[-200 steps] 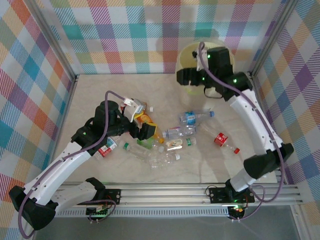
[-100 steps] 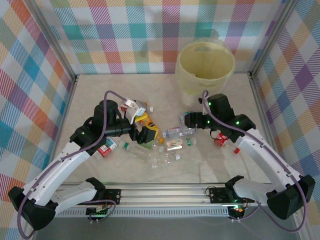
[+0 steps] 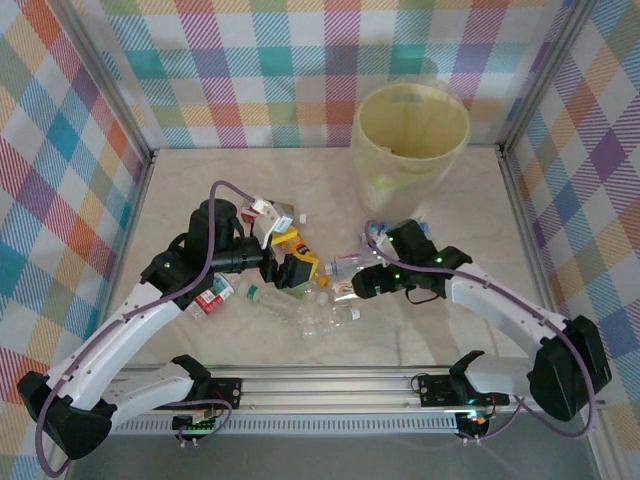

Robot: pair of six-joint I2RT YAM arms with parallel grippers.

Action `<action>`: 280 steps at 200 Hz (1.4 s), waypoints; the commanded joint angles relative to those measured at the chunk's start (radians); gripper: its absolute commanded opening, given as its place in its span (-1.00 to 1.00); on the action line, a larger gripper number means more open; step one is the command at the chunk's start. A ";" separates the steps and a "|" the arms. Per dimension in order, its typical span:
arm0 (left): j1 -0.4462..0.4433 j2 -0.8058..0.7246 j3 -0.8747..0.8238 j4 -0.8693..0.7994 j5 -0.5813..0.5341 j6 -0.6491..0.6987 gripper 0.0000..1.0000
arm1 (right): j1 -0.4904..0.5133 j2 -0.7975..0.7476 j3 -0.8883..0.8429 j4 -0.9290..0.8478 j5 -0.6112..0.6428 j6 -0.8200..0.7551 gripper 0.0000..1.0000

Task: Put the plastic bottles in the bin

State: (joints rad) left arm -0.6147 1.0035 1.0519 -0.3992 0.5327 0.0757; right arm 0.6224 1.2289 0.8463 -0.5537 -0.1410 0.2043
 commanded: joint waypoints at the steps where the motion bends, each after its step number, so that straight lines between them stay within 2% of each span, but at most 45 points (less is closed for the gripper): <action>1: -0.011 -0.004 0.034 -0.019 0.003 0.018 1.00 | 0.028 0.062 0.036 0.032 0.046 -0.077 0.76; 66: -0.011 -0.009 0.039 -0.031 -0.014 0.026 1.00 | 0.109 0.278 0.177 -0.022 0.193 -0.185 1.00; 92: -0.010 -0.009 0.041 -0.032 -0.016 0.028 1.00 | 0.129 0.324 0.208 -0.045 0.213 -0.217 0.99; 133: -0.011 -0.008 0.041 -0.036 -0.021 0.029 1.00 | 0.143 0.362 0.223 -0.073 0.174 -0.240 0.99; 168: -0.011 -0.006 0.040 -0.035 -0.020 0.029 1.00 | 0.164 0.391 0.226 -0.108 0.257 -0.240 0.99; 224: -0.011 -0.003 0.043 -0.038 -0.022 0.028 1.00 | 0.171 0.394 0.204 -0.088 0.236 -0.197 0.99; 280: -0.011 -0.005 0.043 -0.038 -0.020 0.028 1.00 | 0.168 0.369 0.137 -0.079 0.309 0.006 0.85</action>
State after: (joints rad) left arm -0.6147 1.0042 1.0595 -0.4206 0.5117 0.0944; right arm 0.7876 1.5936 1.0416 -0.6102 0.0971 0.0944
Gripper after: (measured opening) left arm 0.997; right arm 0.935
